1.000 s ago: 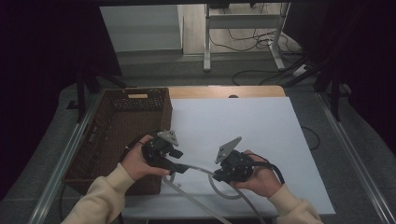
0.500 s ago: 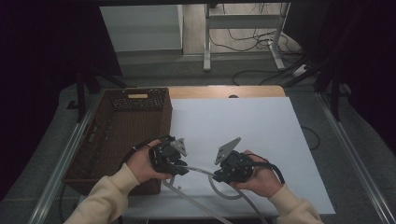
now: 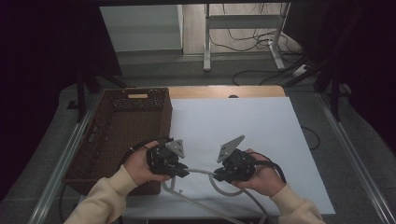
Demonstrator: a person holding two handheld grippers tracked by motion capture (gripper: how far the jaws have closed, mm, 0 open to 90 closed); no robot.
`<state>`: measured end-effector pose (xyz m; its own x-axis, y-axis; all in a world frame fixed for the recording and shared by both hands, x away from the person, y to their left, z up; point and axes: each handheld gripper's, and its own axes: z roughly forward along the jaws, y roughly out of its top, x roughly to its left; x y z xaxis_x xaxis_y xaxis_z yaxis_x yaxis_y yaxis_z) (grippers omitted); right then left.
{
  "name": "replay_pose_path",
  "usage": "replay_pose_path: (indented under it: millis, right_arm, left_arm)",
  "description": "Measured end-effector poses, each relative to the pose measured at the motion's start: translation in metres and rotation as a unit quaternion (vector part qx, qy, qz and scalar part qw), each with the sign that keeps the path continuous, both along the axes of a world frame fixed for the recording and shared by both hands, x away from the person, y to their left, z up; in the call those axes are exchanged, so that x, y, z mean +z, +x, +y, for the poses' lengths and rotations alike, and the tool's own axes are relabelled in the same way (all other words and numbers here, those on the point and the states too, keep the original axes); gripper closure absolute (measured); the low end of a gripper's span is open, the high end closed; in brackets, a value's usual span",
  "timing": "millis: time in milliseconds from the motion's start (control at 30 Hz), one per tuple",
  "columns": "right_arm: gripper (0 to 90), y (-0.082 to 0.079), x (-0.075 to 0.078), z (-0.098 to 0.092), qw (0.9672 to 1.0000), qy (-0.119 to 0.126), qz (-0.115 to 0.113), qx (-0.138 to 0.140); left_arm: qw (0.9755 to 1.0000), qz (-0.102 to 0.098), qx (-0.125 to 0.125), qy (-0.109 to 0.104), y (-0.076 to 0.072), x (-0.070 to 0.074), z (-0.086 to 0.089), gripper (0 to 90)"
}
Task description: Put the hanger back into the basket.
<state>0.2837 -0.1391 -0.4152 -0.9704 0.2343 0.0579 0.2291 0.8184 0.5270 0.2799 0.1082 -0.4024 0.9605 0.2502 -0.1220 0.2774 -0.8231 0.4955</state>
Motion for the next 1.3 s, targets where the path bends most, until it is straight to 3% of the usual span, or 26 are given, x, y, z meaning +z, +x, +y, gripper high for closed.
replay_pose_path:
  millis: [67,167,333,500,700,833,900,933,1067,1300]
  right_arm:
    - [76.5,0.001,0.002,-0.002,0.9999,0.012,0.005,-0.005]
    - [66.4,0.003,0.006,-0.006,0.9992,0.031,0.006,-0.023]
    - [51.0,0.005,0.017,-0.016,0.9957,0.076,0.001,-0.053]
    - [37.9,0.006,0.038,-0.035,0.9848,0.146,-0.033,-0.089]
    - [29.1,0.003,0.056,-0.059,0.9702,0.198,-0.064,-0.124]
    - [27.3,0.002,0.059,-0.073,0.9636,0.216,-0.070,-0.140]
    - [26.8,0.003,0.059,-0.085,0.9586,0.230,-0.069,-0.154]
    - [26.6,0.004,0.059,-0.089,0.9577,0.230,-0.070,-0.159]
    - [26.5,0.007,0.056,-0.109,0.9486,0.243,-0.070,-0.190]
    - [25.5,0.013,0.041,-0.132,0.9414,0.240,-0.073,-0.226]
  left_arm:
    - [0.9999,0.003,0.000,-0.013,-0.001,0.001,0.003,79.2]
    - [0.9995,-0.001,0.012,-0.029,-0.003,0.003,0.007,79.9]
    - [0.9983,-0.008,0.029,-0.051,-0.003,0.007,0.018,80.0]
    - [0.9960,-0.010,0.047,-0.075,-0.003,0.010,0.029,80.0]
    - [0.9926,-0.013,0.075,-0.094,-0.003,0.011,0.041,80.0]
    - [0.9895,-0.014,0.094,-0.109,-0.003,0.012,0.051,80.0]
    - [0.9884,-0.017,0.098,-0.114,-0.003,0.013,0.056,80.0]
    - [0.9870,-0.018,0.105,-0.121,-0.004,0.014,0.059,80.0]
    - [0.9823,-0.024,0.125,-0.137,-0.004,0.017,0.073,80.0]
    - [0.9758,-0.033,0.156,-0.150,-0.005,0.018,0.093,80.0]
